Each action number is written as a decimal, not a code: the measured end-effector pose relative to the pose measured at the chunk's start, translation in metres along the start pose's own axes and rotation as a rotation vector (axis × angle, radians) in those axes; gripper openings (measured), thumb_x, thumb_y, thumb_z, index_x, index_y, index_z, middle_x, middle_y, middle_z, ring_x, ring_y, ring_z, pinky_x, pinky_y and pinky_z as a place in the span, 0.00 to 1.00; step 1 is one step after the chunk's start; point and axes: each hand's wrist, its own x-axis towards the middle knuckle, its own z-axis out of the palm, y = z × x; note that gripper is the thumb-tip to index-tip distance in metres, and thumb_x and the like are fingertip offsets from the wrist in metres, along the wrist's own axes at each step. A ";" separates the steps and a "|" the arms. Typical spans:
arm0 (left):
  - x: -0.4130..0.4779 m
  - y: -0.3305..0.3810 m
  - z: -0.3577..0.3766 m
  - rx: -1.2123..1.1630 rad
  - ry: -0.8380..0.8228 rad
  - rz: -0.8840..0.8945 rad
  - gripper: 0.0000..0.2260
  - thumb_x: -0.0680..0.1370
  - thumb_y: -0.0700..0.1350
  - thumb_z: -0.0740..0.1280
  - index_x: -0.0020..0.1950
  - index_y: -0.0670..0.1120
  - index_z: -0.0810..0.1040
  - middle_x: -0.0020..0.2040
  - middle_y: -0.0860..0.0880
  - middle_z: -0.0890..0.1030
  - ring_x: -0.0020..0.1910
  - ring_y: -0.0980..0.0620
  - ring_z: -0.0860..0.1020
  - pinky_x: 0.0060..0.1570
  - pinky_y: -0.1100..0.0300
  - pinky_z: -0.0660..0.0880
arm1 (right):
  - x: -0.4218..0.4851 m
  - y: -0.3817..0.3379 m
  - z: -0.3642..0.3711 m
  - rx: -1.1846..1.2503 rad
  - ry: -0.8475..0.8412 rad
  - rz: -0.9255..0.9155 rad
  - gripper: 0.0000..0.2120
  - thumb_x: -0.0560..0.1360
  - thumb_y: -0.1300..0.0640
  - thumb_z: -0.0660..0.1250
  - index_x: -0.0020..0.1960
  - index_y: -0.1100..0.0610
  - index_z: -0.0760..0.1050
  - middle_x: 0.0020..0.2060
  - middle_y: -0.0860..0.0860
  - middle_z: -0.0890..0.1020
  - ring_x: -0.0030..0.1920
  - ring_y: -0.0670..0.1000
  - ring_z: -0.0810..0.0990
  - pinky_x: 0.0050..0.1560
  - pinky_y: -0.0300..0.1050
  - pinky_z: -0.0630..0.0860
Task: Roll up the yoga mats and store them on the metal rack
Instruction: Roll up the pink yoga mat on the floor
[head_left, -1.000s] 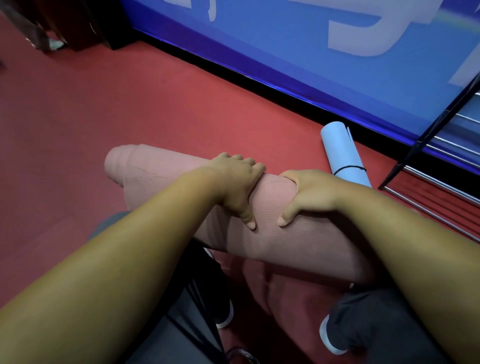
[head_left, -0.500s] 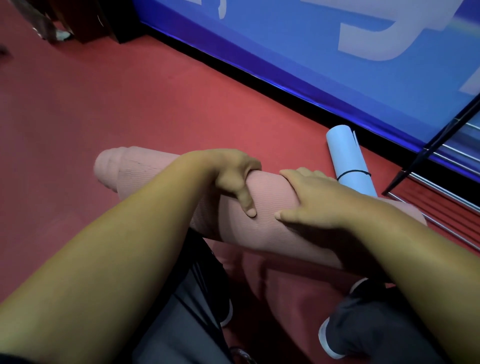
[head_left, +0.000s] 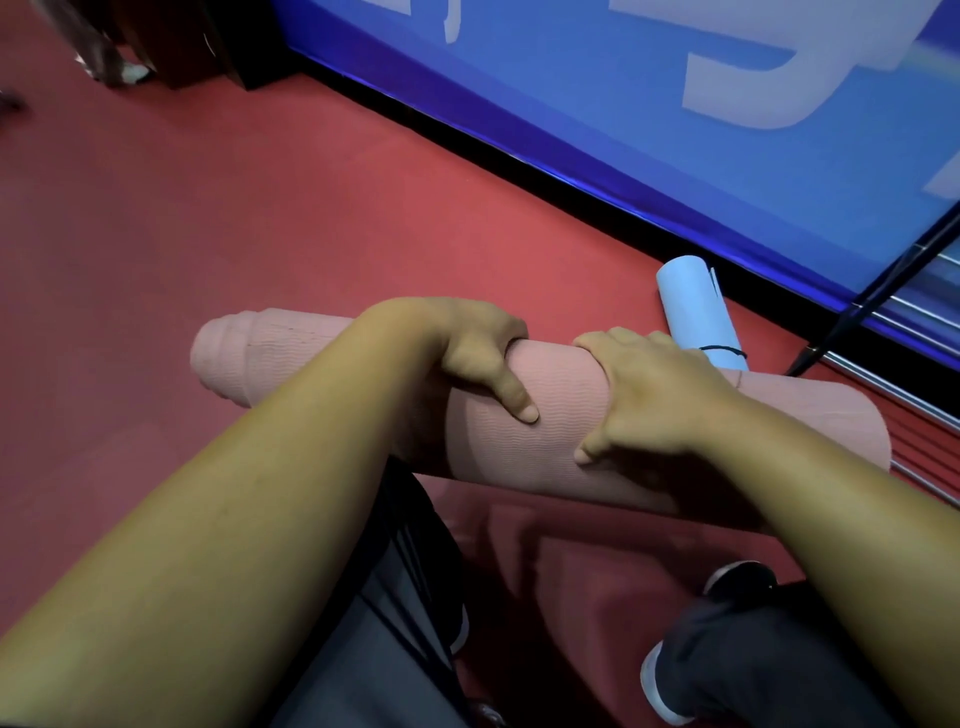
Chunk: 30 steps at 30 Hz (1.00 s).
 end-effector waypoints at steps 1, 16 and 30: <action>-0.002 0.002 0.001 0.029 0.022 0.013 0.45 0.54 0.77 0.75 0.65 0.56 0.77 0.55 0.56 0.83 0.55 0.50 0.82 0.61 0.48 0.80 | 0.002 0.003 -0.002 0.046 -0.025 0.005 0.54 0.49 0.25 0.79 0.72 0.34 0.65 0.59 0.38 0.74 0.60 0.53 0.75 0.62 0.62 0.77; -0.007 0.032 0.021 0.525 0.265 0.059 0.51 0.53 0.78 0.77 0.67 0.52 0.70 0.64 0.53 0.75 0.63 0.44 0.77 0.63 0.43 0.74 | 0.017 0.029 -0.022 0.368 -0.275 0.032 0.37 0.56 0.36 0.86 0.63 0.38 0.79 0.53 0.37 0.85 0.52 0.42 0.84 0.58 0.47 0.82; 0.002 -0.006 -0.001 0.074 0.095 -0.003 0.43 0.49 0.71 0.83 0.60 0.58 0.77 0.49 0.58 0.82 0.49 0.53 0.81 0.54 0.51 0.81 | -0.008 -0.005 0.004 -0.123 -0.067 -0.057 0.72 0.59 0.19 0.74 0.87 0.48 0.39 0.83 0.50 0.57 0.79 0.61 0.65 0.79 0.65 0.63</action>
